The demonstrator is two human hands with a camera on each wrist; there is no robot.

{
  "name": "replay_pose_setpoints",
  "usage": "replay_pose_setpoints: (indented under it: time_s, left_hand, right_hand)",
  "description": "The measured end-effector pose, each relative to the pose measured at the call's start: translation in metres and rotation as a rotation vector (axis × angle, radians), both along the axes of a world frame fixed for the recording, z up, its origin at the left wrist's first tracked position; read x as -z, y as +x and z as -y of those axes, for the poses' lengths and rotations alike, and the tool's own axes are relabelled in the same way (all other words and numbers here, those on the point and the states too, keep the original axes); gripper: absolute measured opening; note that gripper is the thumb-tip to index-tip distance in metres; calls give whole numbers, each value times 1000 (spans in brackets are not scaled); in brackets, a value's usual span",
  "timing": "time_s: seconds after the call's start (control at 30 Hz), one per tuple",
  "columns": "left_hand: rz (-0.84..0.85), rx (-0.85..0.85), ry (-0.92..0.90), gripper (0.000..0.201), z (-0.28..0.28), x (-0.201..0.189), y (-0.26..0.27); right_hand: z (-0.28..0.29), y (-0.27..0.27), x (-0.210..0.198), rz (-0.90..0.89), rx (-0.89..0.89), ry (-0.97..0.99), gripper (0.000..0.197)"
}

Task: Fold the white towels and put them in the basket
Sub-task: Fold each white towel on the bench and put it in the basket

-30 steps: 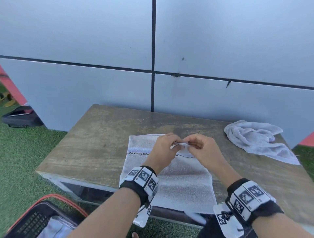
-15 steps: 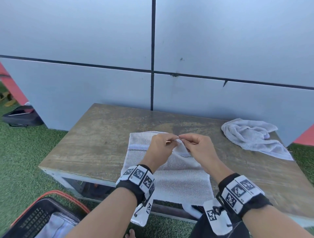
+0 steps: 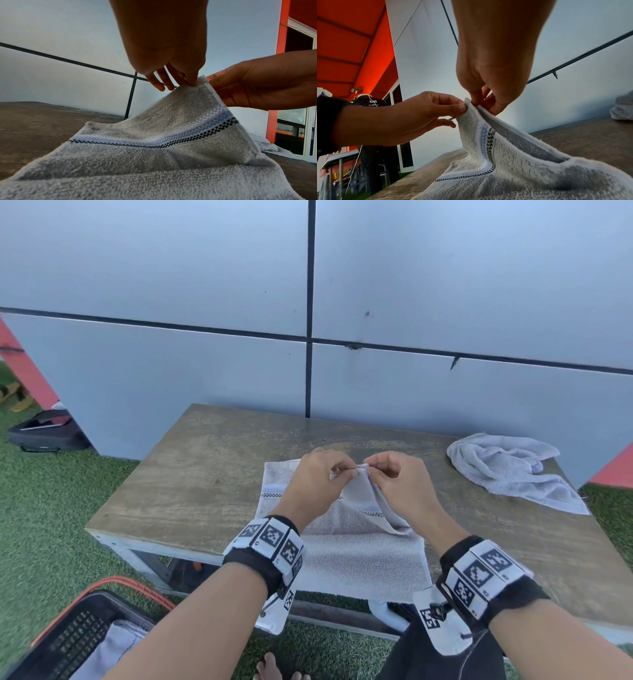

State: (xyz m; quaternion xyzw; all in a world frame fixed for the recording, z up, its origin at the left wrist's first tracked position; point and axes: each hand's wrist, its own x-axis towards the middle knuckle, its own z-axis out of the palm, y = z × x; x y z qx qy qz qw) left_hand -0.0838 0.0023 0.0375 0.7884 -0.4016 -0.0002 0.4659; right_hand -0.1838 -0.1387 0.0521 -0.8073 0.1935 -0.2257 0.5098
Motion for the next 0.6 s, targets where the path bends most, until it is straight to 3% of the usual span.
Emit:
replay_pose_setpoints:
  time_s: [0.5,0.6]
  left_hand:
    - [-128,-58,-45,9,8,-3,-7]
    - [-88,-70,-73,12,10,-3,-8]
  right_hand:
    - [-4,-5,-3,42,5,114,14]
    - [-5,-4,-3,54,8,151,16]
